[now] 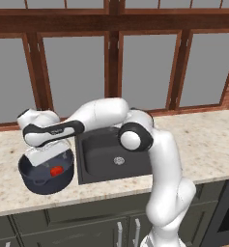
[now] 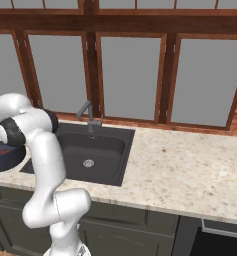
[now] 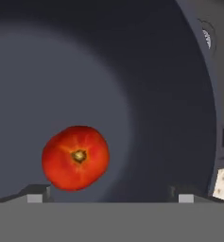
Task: Dump the tomato from the pot into the sink. Then turn on the water and wash the tomato. Then turn off the water and put the tomato back in the pot.
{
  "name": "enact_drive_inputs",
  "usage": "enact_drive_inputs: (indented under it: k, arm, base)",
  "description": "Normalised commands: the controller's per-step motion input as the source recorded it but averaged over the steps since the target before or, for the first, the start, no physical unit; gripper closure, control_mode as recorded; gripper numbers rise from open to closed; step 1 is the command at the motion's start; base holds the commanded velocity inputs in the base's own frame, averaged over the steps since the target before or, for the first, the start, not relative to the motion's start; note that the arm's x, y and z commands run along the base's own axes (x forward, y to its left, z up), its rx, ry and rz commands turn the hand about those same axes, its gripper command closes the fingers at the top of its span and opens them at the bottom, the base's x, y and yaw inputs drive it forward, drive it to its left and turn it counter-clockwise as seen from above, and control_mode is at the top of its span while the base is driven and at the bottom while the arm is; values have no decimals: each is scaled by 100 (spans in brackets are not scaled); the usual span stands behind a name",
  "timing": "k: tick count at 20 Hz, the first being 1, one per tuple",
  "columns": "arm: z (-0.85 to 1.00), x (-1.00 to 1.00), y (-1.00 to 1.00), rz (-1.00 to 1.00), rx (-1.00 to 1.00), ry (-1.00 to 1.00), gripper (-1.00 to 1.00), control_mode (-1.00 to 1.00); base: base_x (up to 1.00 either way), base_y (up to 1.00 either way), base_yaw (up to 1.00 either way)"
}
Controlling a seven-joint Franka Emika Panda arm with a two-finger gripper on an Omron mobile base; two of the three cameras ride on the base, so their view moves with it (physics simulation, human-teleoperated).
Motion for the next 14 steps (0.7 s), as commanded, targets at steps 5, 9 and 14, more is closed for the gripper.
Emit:
enact_drive_inputs:
  k: [5,9,14]
  arm:
    - [21,-24,-78,2,1,-5,-100,-100]
    - [77,-30,-52,3,15,-9,-100,-100]
    - [86,-11,-25,4,28,-1,-100,-100]
  base:
    - [0,0,0]
    - [0,0,0]
    - [0,0,0]
